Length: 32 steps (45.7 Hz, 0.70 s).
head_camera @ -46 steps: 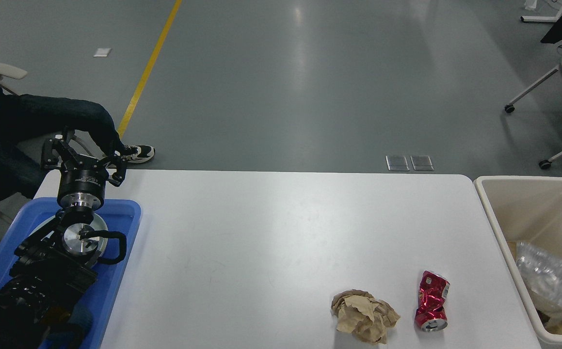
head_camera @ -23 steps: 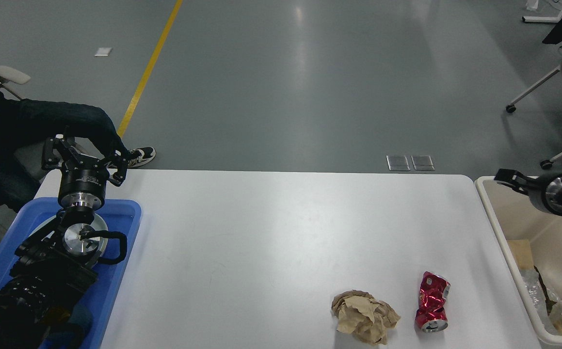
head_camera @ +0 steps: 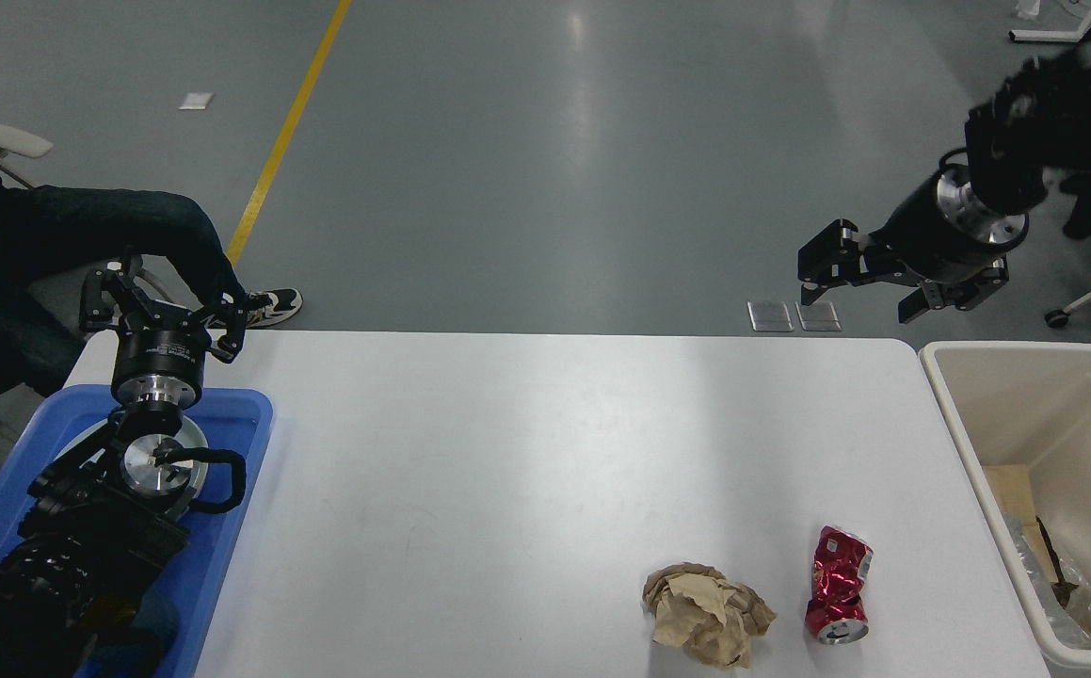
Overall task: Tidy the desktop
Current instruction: 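Lower the right gripper onto the crushed red can and grasp it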
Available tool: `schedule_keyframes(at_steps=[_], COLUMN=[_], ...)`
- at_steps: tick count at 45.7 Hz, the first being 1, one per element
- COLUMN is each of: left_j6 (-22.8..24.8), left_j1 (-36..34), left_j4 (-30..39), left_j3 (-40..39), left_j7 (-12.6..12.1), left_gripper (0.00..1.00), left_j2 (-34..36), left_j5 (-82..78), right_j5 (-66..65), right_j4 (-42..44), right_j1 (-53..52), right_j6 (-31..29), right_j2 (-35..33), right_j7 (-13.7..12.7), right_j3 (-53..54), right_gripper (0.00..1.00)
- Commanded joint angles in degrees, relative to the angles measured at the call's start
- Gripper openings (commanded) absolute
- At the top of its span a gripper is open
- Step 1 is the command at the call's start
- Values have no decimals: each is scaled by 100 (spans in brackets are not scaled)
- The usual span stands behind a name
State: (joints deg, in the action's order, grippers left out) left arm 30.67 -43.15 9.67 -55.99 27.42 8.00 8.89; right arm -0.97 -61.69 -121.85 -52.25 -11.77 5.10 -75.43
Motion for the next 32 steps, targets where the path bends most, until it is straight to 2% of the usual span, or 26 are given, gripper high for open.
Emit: schedule_keyframes(at_steps=[1,10,14,19,32], left_j6=[0,0,0,0,0], left_j1=[0,0,0,0,0], left_j4=[0,0,0,0,0], left_j3=[0,0,0,0,0], left_j7=[0,0,0,0,0], left_gripper=[96,96,96,96,96], left_j2=[0,0,0,0,0], left_j5=[-1,-1,-1,-1,-1], right_j5=[-17,-44,-35,-35,-35], right_j4=[-10,165,368,421,429], right_j1=[28,1741,2585,3245,4168], right_j6=[-275,-275,39,636,2394], right_j2=[140,149,166,271,281], right_j7=[-1,-9,-9,-9,-9], right_j3=[98,107,125,142,283], right_gripper=[100,100,100,100,100])
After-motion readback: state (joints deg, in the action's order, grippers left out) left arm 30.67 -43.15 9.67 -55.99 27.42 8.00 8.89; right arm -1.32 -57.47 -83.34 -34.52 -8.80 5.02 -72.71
